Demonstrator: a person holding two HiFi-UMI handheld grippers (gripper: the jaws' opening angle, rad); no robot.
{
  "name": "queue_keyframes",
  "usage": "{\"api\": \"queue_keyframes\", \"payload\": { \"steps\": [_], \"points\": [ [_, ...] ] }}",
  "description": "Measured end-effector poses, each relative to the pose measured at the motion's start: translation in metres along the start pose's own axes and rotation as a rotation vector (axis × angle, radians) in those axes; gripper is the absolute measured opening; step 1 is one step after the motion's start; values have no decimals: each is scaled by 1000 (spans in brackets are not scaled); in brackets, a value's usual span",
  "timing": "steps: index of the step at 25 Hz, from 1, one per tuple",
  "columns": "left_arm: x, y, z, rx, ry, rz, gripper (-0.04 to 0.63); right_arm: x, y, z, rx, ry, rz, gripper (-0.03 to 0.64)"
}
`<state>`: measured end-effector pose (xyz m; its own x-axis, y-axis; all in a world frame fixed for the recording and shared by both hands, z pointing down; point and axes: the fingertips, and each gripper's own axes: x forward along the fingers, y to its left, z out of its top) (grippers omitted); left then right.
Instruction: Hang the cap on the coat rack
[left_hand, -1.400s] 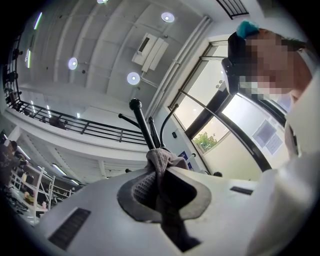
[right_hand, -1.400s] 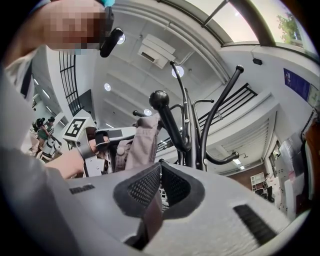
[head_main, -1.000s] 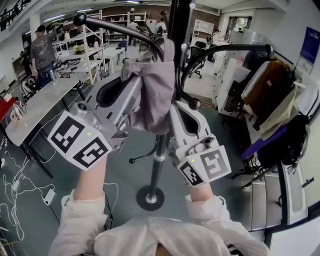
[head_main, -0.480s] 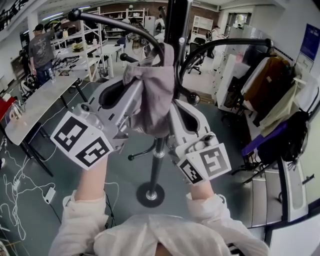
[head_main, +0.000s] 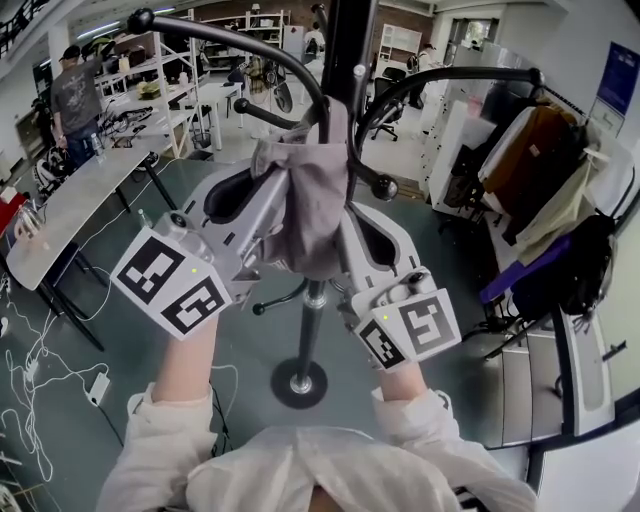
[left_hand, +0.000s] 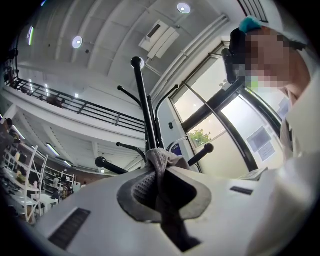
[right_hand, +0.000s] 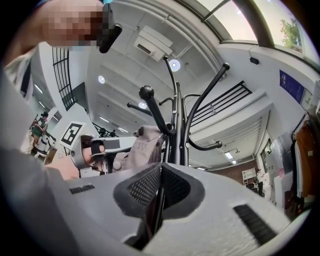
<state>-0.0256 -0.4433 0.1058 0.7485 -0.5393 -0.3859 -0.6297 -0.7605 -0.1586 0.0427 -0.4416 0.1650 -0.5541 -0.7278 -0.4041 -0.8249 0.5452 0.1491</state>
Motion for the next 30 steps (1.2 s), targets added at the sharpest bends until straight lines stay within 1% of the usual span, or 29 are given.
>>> {"api": "queue_keyframes", "payload": {
  "steps": [12,16,22,24,26,30],
  "points": [
    [-4,-1,-17,4,26,8,28,-11,-4,-19,16,47,-21,3],
    [-5,-4,-17,-4,20,0,28,-14,-4,-20,17,53,-26,3],
    [-11,-6,-11,-3,4,11,29,-16,-2,-21,14,63,-30,3],
    [-14,-7,-11,-7,0,15,55,-17,-1,-23,16,72,-34,3],
    [-16,-6,-11,-4,6,29,112,-18,0,-24,24,72,-38,3],
    [-26,-6,-16,-18,20,59,129,-21,8,-20,50,63,-30,3]
  ]
}}
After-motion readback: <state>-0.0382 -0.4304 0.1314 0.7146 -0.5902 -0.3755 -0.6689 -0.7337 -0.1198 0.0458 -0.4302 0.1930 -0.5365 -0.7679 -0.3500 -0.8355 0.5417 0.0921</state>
